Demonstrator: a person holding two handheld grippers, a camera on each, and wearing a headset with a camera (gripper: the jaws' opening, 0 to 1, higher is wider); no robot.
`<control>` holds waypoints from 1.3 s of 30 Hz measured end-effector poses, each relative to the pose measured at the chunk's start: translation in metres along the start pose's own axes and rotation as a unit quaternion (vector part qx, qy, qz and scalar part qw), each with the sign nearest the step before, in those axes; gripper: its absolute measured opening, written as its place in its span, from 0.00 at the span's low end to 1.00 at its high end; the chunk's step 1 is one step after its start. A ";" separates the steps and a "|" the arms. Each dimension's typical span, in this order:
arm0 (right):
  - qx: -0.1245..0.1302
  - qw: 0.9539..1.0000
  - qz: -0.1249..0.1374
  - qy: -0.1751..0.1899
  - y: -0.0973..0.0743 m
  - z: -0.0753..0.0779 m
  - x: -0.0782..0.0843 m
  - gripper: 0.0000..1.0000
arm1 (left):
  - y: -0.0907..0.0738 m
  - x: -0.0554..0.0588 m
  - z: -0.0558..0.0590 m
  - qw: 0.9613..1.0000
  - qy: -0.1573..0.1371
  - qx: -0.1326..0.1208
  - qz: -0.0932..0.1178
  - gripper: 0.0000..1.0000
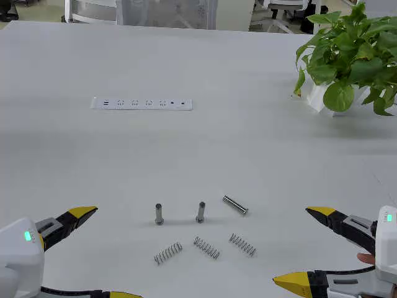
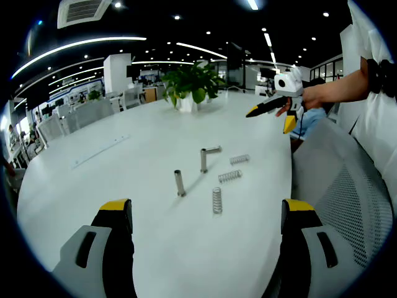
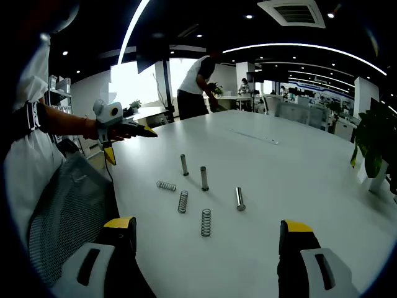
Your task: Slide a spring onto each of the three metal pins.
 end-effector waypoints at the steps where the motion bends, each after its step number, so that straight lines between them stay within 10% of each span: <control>1: -0.001 1.000 -0.001 -0.001 0.000 0.000 0.001 0.95 | 0.000 0.000 0.000 1.000 0.000 0.000 0.000 0.99; 39: -0.003 1.000 -0.007 0.005 0.000 -0.003 0.003 0.93 | 0.001 0.002 0.003 1.000 -0.003 0.007 0.002 0.99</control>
Point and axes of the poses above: the centre of the closed fingertips' face, and the gripper's own axes: y roughly forward along the fingers, z roughly to its right, x roughly out of its underside, the point moved 9 cm from there along -y, roughly backward along the fingers, and after that the axes turned 9 degrees about x, right-handed, at the moved point
